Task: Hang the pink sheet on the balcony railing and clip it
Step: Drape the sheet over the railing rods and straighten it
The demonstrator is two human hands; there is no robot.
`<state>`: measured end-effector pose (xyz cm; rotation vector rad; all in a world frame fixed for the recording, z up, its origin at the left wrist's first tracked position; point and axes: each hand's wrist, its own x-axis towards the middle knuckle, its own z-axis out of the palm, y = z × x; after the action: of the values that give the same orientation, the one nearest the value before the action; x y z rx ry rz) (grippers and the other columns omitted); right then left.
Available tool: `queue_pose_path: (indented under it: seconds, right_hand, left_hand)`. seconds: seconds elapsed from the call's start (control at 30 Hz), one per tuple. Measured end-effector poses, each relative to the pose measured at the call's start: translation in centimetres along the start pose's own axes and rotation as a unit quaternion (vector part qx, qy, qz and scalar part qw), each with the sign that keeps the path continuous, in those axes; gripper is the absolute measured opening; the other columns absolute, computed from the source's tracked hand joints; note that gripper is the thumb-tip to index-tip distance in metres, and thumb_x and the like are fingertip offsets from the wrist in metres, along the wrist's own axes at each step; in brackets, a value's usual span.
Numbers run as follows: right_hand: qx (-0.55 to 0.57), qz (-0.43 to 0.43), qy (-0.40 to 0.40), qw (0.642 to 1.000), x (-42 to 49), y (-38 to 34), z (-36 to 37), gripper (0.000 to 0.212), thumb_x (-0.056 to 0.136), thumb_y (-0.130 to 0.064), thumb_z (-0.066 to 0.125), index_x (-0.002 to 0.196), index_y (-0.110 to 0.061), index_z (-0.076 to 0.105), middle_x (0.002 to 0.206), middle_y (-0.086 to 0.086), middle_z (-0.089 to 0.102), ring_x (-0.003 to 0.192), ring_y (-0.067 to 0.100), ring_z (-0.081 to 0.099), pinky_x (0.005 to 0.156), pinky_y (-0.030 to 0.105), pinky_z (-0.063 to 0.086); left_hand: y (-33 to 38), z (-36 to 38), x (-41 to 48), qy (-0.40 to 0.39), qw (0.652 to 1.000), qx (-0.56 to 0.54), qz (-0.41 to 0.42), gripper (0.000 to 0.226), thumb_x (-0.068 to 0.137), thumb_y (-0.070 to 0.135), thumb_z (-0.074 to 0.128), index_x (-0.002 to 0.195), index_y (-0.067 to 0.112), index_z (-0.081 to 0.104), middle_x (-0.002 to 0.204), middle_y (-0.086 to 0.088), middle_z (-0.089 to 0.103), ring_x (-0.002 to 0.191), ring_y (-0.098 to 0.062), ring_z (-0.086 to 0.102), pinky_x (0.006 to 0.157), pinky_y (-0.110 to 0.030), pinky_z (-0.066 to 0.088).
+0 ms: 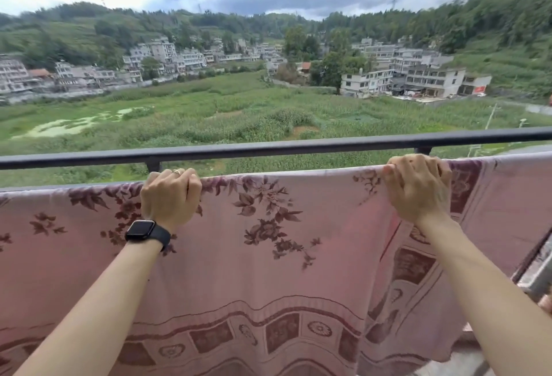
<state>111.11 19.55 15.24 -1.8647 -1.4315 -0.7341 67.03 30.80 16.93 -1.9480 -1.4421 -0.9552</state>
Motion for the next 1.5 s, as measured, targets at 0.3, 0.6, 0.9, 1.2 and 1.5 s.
queue_pose_path:
  seconds: [0.3,0.6,0.9,1.2,1.5]
  right_hand:
    - [-0.005,-0.040,0.022,0.999,0.1,3.0,0.5,0.046,0.100,-0.051,0.027,0.108,-0.022,0.063,0.101,0.000,0.060,0.105,0.025,0.050,0.103,0.046,0.026]
    - [-0.023,-0.005,0.049,0.999,3.8,20.5,-1.5,0.065,0.104,-0.048,0.010,0.082,-0.012,0.058,0.078,0.006,0.059,0.079,0.026,0.050,0.085,0.040,0.027]
    - [-0.053,0.039,0.115,0.991,3.4,28.5,-1.2,0.052,0.104,-0.042,0.026,0.083,-0.010,0.060,0.086,0.010,0.063,0.086,0.028,0.049,0.094,0.045,0.032]
    - [0.007,0.052,0.038,0.998,4.3,35.0,-3.6,0.045,0.105,-0.042,0.026,0.091,-0.017,0.059,0.099,0.007,0.063,0.099,0.028,0.049,0.110,0.053,0.020]
    - [-0.017,-0.041,0.014,0.999,5.1,38.8,-4.4,0.047,0.105,-0.049,0.026,0.095,-0.023,0.062,0.093,0.001,0.064,0.093,0.026,0.055,0.100,0.048,0.030]
  left_hand:
    - [25.6,0.6,3.6,-0.030,0.995,-0.071,0.065,0.040,0.095,0.045,0.036,0.100,0.019,0.067,0.092,-0.003,0.072,0.086,-0.024,0.063,0.086,-0.040,0.040]
    - [30.4,4.0,3.4,0.039,0.993,-0.038,0.104,0.048,0.100,0.035,0.039,0.055,0.019,0.046,0.050,-0.002,0.058,0.044,-0.028,0.055,0.053,-0.031,0.038]
    - [30.5,3.5,2.2,0.081,0.993,-0.017,0.083,0.049,0.098,0.029,0.035,0.055,0.013,0.052,0.049,-0.007,0.057,0.046,-0.031,0.055,0.055,-0.033,0.041]
    - [37.0,1.0,2.9,-0.015,0.995,-0.011,-0.094,0.045,0.088,0.033,0.026,0.081,0.011,0.065,0.078,-0.017,0.065,0.087,-0.038,0.057,0.086,-0.048,0.039]
    - [61.7,3.2,4.3,-0.069,0.993,-0.048,0.082,0.051,0.100,0.050,0.029,0.086,0.018,0.067,0.079,-0.002,0.071,0.073,-0.025,0.065,0.072,-0.035,0.041]
